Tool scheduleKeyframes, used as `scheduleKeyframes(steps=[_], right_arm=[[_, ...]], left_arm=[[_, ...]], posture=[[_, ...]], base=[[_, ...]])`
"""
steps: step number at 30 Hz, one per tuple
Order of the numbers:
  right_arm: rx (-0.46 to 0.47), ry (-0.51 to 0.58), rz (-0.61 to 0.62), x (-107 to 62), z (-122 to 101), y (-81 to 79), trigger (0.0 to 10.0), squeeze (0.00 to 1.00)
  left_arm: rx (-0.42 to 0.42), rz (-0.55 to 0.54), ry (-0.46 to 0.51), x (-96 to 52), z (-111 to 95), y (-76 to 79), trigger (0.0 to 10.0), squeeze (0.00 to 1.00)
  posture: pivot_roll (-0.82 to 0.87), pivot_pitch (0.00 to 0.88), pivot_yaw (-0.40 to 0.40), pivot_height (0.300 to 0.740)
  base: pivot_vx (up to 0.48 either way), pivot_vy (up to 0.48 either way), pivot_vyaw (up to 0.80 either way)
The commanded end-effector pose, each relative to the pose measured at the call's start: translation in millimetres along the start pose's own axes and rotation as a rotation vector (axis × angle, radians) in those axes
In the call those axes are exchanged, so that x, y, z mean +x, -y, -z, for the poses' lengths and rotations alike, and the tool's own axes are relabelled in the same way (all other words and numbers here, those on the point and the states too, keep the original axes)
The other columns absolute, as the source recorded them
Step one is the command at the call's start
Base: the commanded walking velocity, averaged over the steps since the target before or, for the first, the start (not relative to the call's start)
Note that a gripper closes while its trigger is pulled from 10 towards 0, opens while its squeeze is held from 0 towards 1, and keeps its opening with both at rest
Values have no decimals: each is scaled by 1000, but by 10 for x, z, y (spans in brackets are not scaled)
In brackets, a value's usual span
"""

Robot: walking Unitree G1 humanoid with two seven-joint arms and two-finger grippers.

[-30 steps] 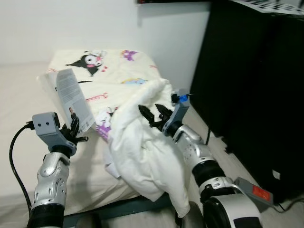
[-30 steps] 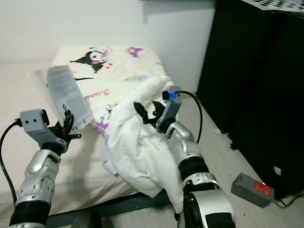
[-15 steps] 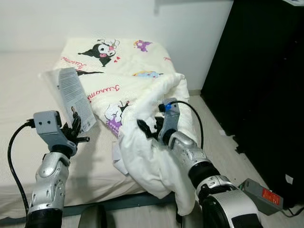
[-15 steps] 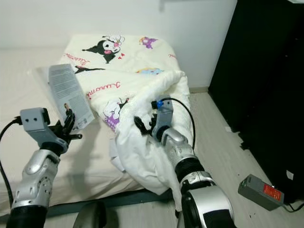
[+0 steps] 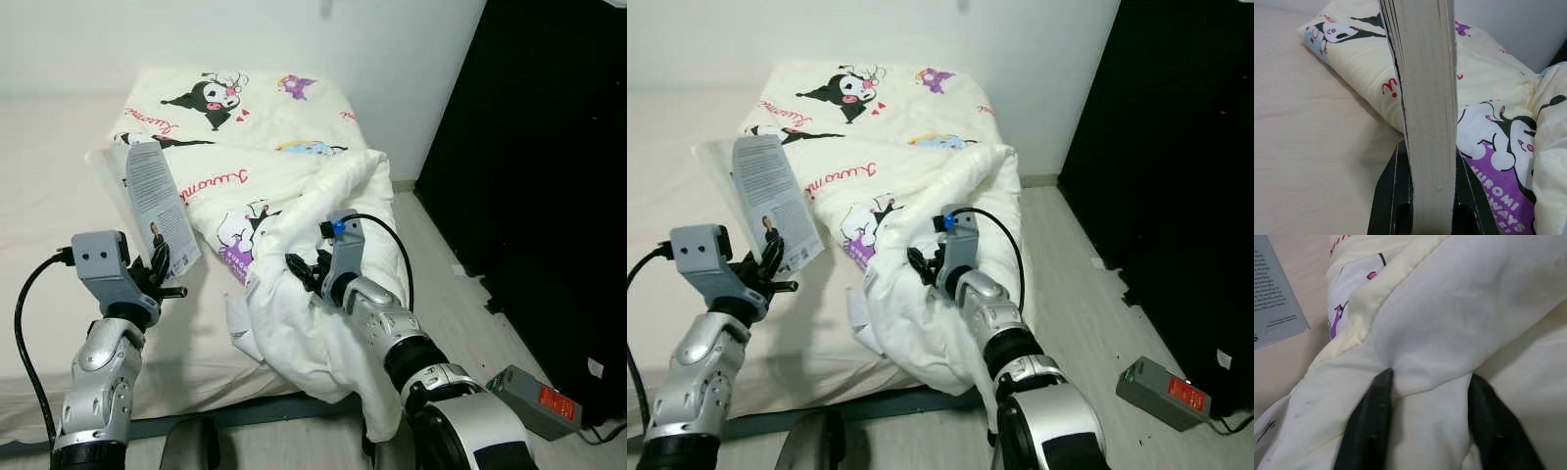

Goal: Clean up the room

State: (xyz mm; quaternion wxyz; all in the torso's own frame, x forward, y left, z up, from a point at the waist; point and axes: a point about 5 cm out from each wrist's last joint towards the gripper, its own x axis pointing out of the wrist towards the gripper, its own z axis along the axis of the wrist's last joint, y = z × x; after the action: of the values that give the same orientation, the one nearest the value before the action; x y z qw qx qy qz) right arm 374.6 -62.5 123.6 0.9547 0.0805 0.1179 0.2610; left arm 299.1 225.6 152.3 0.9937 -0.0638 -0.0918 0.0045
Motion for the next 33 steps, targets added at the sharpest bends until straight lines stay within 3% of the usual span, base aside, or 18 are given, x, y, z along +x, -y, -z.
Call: scheduleKeyframes(steps=[1,8,10,11,12,14,16,18,19,20,21,22,24,28,32,33], right_arm=[[15,-13,-5,-6,51,-2,0,0],[-9,-8,-58,10,36,-66,0,0],[-32,-11,-153,37,59,-222,0,0],[-32,-11,-153,37,59,-222,0,0],[-50,-21,-233,47,100,-355,0,0],[-50,-21,-233,47,100,-355,0,0],[-112,-66,-515,12,296,-808,0,0],[-112,-66,-515,12,296,-808,0,0],[-135,-89,-628,-25,385,-993,0,0],[-135,-89,-628,-25,385,-993,0,0],[-157,-118,-741,-80,491,-1175,0,0],[-157,-118,-741,-80,491,-1175,0,0],[-204,-188,-909,-192,701,-1442,0,0],[-244,-238,-999,-264,838,-1570,0,0],[-244,-238,-999,-264,838,-1570,0,0],[-265,-249,-993,-263,873,-1584,10000,0]], left_arm=[[32,4,22,-1,-65,-2,10000,0],[91,-21,86,110,-299,-110,10000,0],[110,-33,111,146,-410,-141,10000,0],[110,-33,111,146,-410,-141,10000,0],[111,-36,122,161,-450,-147,10000,0],[111,-36,122,161,-450,-147,10000,0],[85,-38,146,202,-526,-136,10000,0],[85,-38,146,202,-526,-136,10000,0],[77,-36,153,222,-550,-126,10000,0],[77,-36,153,222,-550,-126,10000,0],[74,-33,161,238,-571,-112,10000,0],[74,-33,161,238,-571,-112,10000,0],[72,-27,173,268,-594,-84,10000,0],[71,-24,178,289,-602,-63,10000,0],[71,-24,178,289,-602,-63,10000,0],[69,-25,181,295,-603,-58,10000,0]], posture=[[13,173,-72,475],[10,160,-71,475],[7,153,-72,475],[7,153,-72,475],[5,148,-71,475],[5,148,-71,475],[-1,134,-70,475],[-1,134,-70,475],[-2,132,-70,475],[-2,132,-70,475],[-1,127,-70,475],[-1,127,-70,475],[-6,115,-74,475],[-6,110,-77,475],[-6,110,-77,475],[-8,102,-80,475]], base=[[0,0,0],[0,0,0],[0,0,0],[0,0,0],[0,0,0],[0,0,0],[0,0,0],[0,0,0],[0,0,0],[0,0,0],[0,0,0],[0,0,0],[0,0,0],[0,0,0],[0,0,0],[0,0,0]])
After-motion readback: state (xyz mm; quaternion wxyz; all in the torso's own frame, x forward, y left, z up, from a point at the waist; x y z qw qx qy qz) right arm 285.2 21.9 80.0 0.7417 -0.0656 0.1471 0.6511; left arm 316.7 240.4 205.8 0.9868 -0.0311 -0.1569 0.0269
